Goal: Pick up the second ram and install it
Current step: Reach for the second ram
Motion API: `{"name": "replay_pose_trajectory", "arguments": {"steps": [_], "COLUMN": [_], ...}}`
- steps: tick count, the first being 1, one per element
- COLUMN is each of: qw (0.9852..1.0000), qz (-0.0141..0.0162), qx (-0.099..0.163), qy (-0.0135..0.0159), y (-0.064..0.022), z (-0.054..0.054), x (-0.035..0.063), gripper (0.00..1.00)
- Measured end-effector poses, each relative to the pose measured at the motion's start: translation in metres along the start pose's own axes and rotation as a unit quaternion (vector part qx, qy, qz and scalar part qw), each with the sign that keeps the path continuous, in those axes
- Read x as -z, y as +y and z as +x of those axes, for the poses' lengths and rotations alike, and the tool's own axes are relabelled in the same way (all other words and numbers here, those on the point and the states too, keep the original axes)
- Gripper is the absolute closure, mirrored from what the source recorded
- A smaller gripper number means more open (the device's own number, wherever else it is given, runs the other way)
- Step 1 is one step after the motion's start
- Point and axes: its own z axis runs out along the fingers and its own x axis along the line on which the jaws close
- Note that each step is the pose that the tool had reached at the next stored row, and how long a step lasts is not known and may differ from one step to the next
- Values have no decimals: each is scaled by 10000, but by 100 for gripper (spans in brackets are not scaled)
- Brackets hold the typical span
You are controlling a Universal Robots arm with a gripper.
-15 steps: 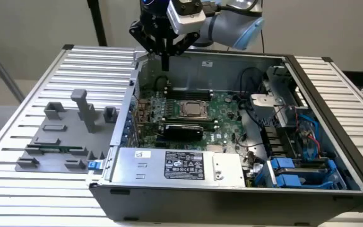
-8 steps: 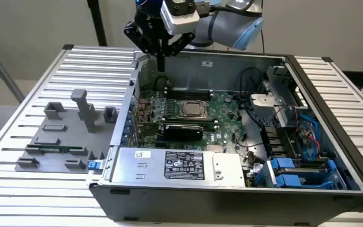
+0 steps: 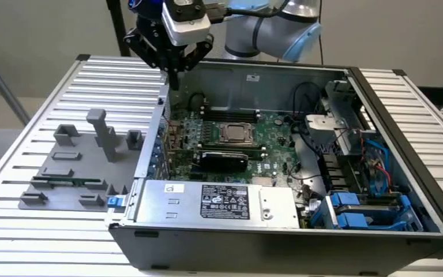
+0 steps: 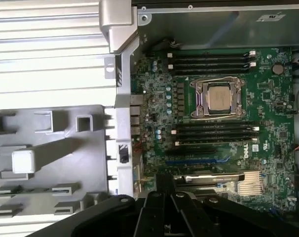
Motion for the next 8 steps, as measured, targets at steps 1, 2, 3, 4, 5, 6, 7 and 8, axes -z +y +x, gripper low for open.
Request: {"name": "replay_pose_trajectory", "arguments": {"steps": [1, 2, 3, 4, 5, 6, 7, 8], "qw": [10000, 10000, 10000, 10000, 10000, 10000, 10000, 10000], "qz": [0, 0, 0, 0, -1, -1, 0, -1], "qx": [0, 0, 0, -1, 0, 0, 1, 0], "qy": [-1, -2, -4, -5, -7, -9, -10, -12], "y": [-16, -31, -48, -63, -79, -96, -112, -128], "z": [44, 88, 133, 178, 221, 269, 313, 357], "x": [2, 4, 5, 7, 8, 10, 12, 13], "gripper": [100, 100, 100, 100, 100, 100, 100, 100]}}
